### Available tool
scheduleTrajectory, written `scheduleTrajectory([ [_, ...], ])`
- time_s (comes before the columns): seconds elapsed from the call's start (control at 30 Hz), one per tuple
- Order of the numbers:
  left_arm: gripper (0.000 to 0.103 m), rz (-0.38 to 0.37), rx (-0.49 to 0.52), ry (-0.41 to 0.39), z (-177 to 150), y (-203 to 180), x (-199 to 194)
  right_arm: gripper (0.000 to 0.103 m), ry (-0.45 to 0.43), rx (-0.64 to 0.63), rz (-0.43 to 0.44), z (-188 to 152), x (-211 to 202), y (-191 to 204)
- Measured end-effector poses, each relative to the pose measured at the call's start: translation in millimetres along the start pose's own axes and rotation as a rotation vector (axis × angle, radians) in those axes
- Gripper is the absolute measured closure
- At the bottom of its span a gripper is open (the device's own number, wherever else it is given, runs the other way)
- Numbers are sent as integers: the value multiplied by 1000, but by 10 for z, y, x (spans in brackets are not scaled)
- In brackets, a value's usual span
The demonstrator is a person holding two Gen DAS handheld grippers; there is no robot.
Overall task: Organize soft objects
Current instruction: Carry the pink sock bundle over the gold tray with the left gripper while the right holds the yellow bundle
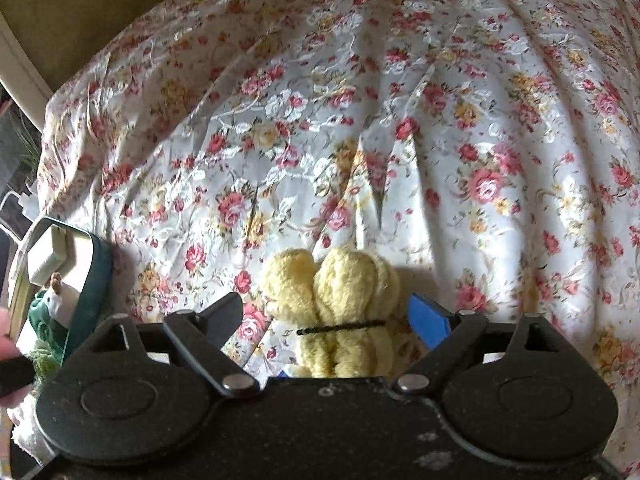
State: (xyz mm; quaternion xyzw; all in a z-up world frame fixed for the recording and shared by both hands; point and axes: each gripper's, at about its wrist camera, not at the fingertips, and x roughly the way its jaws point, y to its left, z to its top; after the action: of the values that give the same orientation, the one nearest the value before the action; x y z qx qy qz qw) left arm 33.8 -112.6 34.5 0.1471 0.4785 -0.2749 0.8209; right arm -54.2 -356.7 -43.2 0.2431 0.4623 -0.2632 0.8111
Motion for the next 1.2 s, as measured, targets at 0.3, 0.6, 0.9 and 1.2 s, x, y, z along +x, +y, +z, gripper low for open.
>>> scheduleTrajectory([
  [0.3, 41, 13, -78, -20, -28, 429, -102, 0, 63, 123, -42, -46, 324, -41],
  [0.6, 41, -14, -95, -47, -69, 544, -229, 0, 66, 270, -5, 6, 310, -239],
  [0.9, 41, -23, -115, -41, -68, 630, -235, 0, 200, 82, -158, 104, 531, 134],
  [1.2, 41, 5, -150, -35, -107, 735, -220, 0, 215, -115, -265, 24, 647, 431],
])
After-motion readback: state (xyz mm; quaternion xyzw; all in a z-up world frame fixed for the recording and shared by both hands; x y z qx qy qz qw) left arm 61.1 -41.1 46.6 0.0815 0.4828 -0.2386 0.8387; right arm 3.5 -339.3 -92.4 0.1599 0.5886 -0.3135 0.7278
